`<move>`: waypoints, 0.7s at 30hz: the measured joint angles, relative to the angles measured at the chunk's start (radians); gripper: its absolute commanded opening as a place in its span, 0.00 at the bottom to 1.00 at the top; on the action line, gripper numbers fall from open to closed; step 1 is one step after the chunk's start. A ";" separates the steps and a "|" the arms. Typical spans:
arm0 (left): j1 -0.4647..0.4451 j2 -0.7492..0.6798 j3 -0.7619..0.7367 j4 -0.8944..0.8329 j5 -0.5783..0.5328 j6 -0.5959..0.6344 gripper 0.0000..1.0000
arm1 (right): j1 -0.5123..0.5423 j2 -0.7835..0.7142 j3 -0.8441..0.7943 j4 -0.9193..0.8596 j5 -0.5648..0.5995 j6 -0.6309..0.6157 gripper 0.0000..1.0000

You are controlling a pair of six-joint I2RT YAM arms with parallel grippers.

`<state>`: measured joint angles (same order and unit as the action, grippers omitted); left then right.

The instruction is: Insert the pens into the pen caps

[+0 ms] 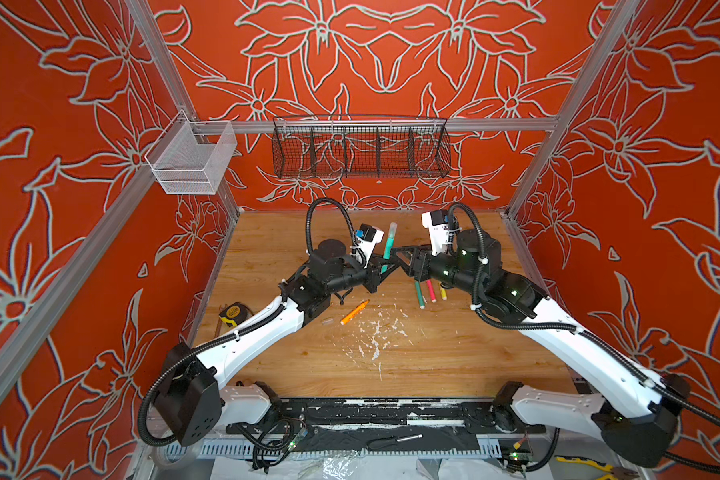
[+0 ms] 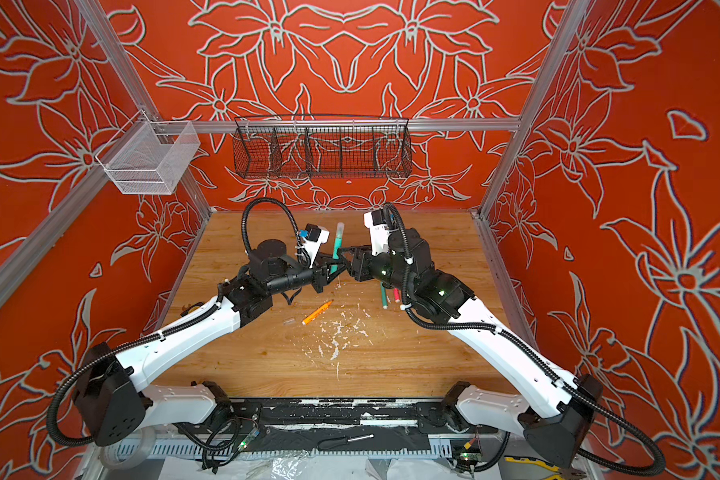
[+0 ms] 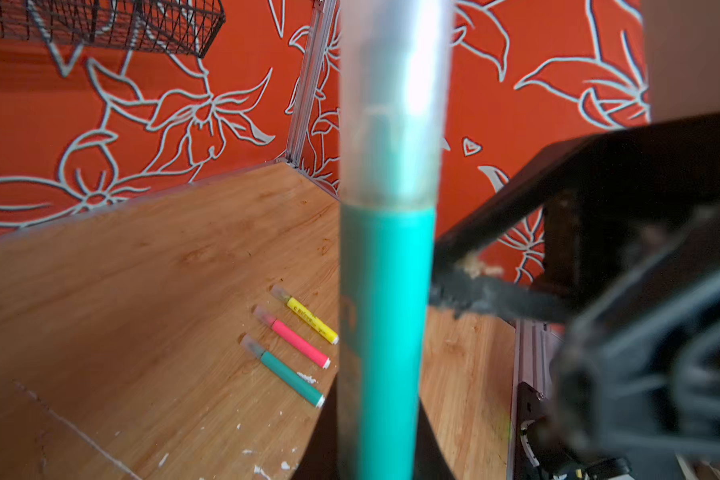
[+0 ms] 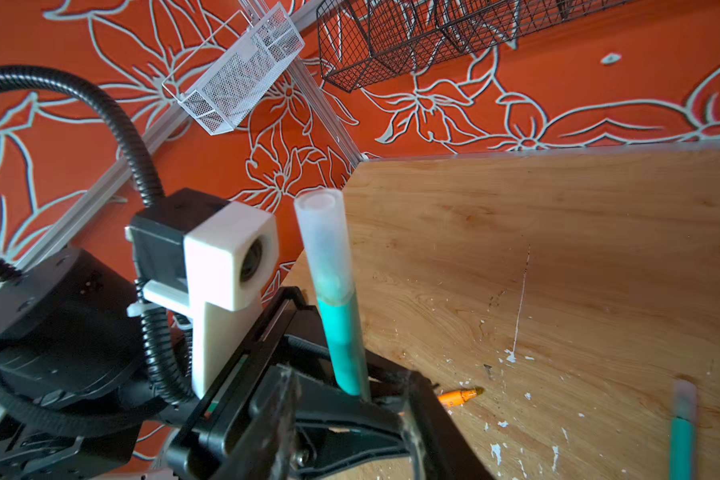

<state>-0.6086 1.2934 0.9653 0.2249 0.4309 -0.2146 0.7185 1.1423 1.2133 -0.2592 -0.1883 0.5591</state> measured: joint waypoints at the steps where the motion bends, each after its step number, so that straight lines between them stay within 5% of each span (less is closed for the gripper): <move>1: 0.000 -0.002 -0.011 0.002 -0.003 -0.006 0.00 | 0.000 -0.004 0.000 -0.006 -0.007 -0.005 0.49; 12: 0.004 -0.006 -0.042 0.027 -0.006 -0.060 0.00 | 0.001 0.014 0.002 -0.021 -0.081 -0.010 0.48; 21: 0.007 -0.010 -0.048 0.055 0.015 -0.094 0.00 | 0.001 0.093 0.002 0.020 -0.082 -0.019 0.37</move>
<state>-0.6018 1.2835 0.9176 0.2802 0.4458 -0.3084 0.7193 1.2358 1.2148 -0.2390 -0.2703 0.5400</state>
